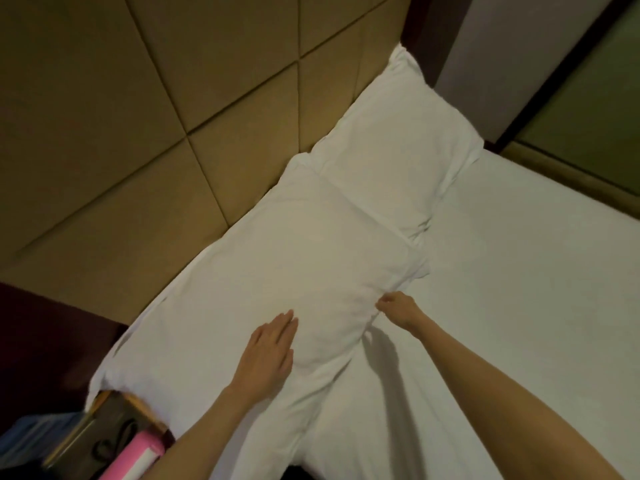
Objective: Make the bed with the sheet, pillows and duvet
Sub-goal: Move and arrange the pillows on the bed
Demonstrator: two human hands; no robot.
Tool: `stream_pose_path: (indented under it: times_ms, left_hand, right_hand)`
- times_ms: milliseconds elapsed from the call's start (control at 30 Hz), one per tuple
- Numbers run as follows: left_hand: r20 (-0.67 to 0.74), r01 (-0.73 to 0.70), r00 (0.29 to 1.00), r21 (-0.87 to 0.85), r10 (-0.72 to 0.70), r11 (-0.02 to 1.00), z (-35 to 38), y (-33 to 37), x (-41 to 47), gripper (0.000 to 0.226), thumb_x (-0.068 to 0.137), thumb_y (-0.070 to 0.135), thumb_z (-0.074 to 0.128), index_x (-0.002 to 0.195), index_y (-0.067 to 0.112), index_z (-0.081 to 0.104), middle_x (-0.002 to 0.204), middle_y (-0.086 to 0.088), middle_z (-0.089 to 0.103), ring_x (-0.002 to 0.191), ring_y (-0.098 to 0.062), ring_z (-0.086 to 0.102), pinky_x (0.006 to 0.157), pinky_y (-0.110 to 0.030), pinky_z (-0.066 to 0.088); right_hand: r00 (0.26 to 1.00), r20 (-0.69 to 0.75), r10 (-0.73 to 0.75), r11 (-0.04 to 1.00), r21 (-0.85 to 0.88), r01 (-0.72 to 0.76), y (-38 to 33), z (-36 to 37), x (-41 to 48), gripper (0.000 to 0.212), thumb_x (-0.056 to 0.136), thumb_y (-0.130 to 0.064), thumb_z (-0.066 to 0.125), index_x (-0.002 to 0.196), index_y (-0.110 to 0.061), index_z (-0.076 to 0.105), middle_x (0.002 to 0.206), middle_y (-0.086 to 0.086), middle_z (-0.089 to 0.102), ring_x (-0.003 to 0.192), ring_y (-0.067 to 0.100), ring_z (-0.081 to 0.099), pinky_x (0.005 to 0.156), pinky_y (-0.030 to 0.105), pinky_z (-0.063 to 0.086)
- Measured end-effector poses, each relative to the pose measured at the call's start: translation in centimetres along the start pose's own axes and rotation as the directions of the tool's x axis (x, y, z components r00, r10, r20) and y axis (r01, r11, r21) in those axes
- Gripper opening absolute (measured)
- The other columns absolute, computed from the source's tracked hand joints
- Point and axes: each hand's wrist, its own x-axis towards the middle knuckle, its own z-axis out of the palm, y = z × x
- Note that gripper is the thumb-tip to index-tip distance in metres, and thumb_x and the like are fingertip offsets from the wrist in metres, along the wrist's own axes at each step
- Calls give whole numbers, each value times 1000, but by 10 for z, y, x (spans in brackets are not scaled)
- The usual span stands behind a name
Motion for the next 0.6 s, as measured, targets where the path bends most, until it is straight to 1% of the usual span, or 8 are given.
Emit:
stream_pose_path:
  times_ms: [67, 100, 167, 233, 267, 367, 467, 600]
  left_hand:
    - [-49, 33, 998, -227, -46, 973, -22, 10, 14, 47, 97, 26, 36, 140, 9, 45, 142, 4, 45, 126, -15, 47, 105, -18, 28]
    - [-28, 65, 997, -317, -78, 946, -32, 17, 22, 43, 100, 25, 38, 142, 13, 42, 139, 11, 43, 125, -8, 44, 103, -13, 26]
    - [-2, 70, 997, -426, -78, 902, -46, 28, 41, 38, 101, 22, 42, 138, 17, 46, 133, 13, 46, 119, -2, 44, 99, -11, 29]
    - [5, 30, 999, -493, -32, 870, -56, 40, 61, 31, 100, 17, 45, 128, 13, 57, 126, 5, 56, 113, -8, 52, 95, -15, 37]
    - [19, 21, 1000, -513, -13, 858, -59, 47, 70, 28, 99, 14, 46, 123, 12, 60, 122, 3, 60, 109, -10, 55, 93, -16, 39]
    - [94, 50, 996, -587, 7, 808, -65, 67, 88, 24, 98, 11, 46, 110, 12, 66, 108, 5, 64, 100, -8, 60, 84, -12, 42]
    - [119, 41, 992, -663, 51, 748, -66, 89, 95, 24, 98, 8, 44, 96, 16, 67, 93, 2, 69, 87, -2, 65, 79, -17, 47]
    - [158, 43, 982, -709, 100, 704, -62, 119, 97, 23, 97, 7, 45, 93, 11, 68, 91, -1, 70, 79, 1, 65, 74, -14, 48]
  right_hand:
    - [1000, -1, -7, 994, 111, 7, -1, -9, -12, 25, 91, -16, 55, 105, -2, 69, 112, 16, 66, 105, 31, 60, 93, 36, 47]
    - [1000, 5, -7, 986, 167, 6, -1, -14, -20, 24, 90, -16, 55, 105, -3, 69, 108, 14, 67, 98, 26, 62, 88, 35, 50]
    - [1000, 14, 8, 972, 237, -11, 0, -24, -36, 24, 92, -16, 55, 108, -3, 68, 101, 10, 65, 82, 17, 60, 69, 23, 49]
    - [1000, -4, 29, 960, 278, -26, 5, -32, -50, 25, 93, -18, 54, 109, -5, 67, 98, 9, 64, 79, 16, 58, 59, 19, 42]
    - [999, -23, 42, 953, 302, -33, 10, -36, -57, 25, 93, -19, 53, 108, -6, 67, 97, 9, 64, 80, 17, 58, 59, 19, 40]
    - [992, -87, 96, 917, 394, -54, 32, -47, -79, 23, 93, -20, 53, 103, -8, 70, 93, 7, 66, 75, 14, 58, 59, 18, 40]
    - [974, -131, 183, 856, 509, -92, 58, -52, -100, 20, 93, -20, 52, 96, -11, 70, 90, 7, 68, 76, 17, 60, 65, 23, 42]
    - [941, -162, 297, 735, 668, -117, 87, -50, -125, 15, 92, -17, 54, 94, -8, 66, 85, 9, 69, 74, 20, 62, 69, 28, 42]
